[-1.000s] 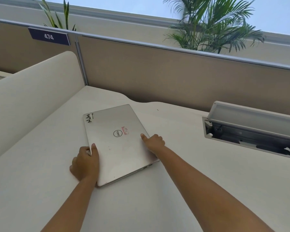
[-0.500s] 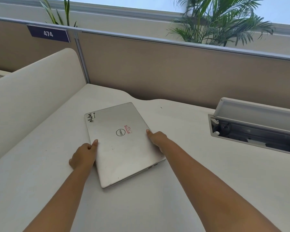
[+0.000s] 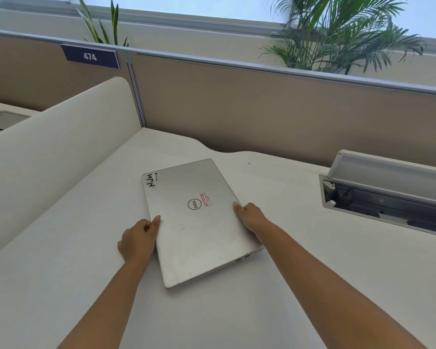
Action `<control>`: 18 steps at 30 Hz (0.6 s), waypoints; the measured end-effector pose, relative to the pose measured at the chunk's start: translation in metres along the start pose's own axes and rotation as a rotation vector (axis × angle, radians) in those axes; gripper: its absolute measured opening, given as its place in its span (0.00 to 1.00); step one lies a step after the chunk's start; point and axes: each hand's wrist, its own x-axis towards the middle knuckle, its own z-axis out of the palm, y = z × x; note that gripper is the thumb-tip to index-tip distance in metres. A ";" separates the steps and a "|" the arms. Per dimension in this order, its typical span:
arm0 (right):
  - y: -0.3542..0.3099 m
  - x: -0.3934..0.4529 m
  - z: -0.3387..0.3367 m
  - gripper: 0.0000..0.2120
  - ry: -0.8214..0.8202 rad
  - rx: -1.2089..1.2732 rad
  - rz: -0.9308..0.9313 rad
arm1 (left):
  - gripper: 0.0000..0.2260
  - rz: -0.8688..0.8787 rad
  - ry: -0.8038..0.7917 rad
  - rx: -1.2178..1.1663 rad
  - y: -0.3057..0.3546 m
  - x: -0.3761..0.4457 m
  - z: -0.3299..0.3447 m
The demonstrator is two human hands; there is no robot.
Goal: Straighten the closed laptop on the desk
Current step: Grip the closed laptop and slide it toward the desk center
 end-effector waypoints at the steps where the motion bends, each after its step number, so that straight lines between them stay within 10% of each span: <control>1: 0.004 -0.004 -0.001 0.20 0.003 0.006 -0.014 | 0.22 0.014 0.008 -0.007 0.000 -0.006 -0.001; 18: 0.098 -0.107 -0.030 0.18 0.148 0.049 -0.003 | 0.19 0.134 -0.038 -0.120 0.006 -0.130 0.000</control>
